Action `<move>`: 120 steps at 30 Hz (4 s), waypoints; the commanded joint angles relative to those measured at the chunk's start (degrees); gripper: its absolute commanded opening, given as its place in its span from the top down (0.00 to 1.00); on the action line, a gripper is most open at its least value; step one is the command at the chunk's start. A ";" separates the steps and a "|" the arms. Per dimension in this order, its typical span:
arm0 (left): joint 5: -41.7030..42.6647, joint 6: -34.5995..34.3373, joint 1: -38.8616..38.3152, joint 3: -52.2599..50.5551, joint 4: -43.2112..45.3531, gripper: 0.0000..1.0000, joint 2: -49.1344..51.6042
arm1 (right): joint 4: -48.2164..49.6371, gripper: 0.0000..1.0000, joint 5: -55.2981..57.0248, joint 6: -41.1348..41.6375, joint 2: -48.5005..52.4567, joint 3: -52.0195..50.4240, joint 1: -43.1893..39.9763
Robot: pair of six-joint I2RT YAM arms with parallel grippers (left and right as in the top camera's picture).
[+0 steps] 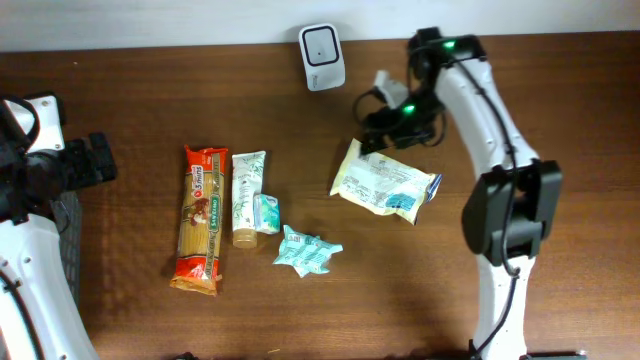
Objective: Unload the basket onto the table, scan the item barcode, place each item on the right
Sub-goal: 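Set the white-blue bag down right of the items and release, then regrasp the white-blue bag's right edge with the right gripper, then lift the bag and hold it in front of the white scanner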
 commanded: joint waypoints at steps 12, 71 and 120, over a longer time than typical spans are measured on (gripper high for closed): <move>0.00 0.94 -0.11 0.00 0.09 0.01 -0.28 | 23.26 0.09 0.72 16.70 -0.09 -15.26 16.00; 0.00 0.94 -0.11 0.00 0.09 0.01 -0.28 | 51.08 0.96 -13.27 15.61 -12.48 -50.73 -12.04; 0.00 0.94 -0.11 0.00 0.09 0.01 -0.28 | 44.83 0.96 7.93 19.65 -9.60 -51.34 -4.52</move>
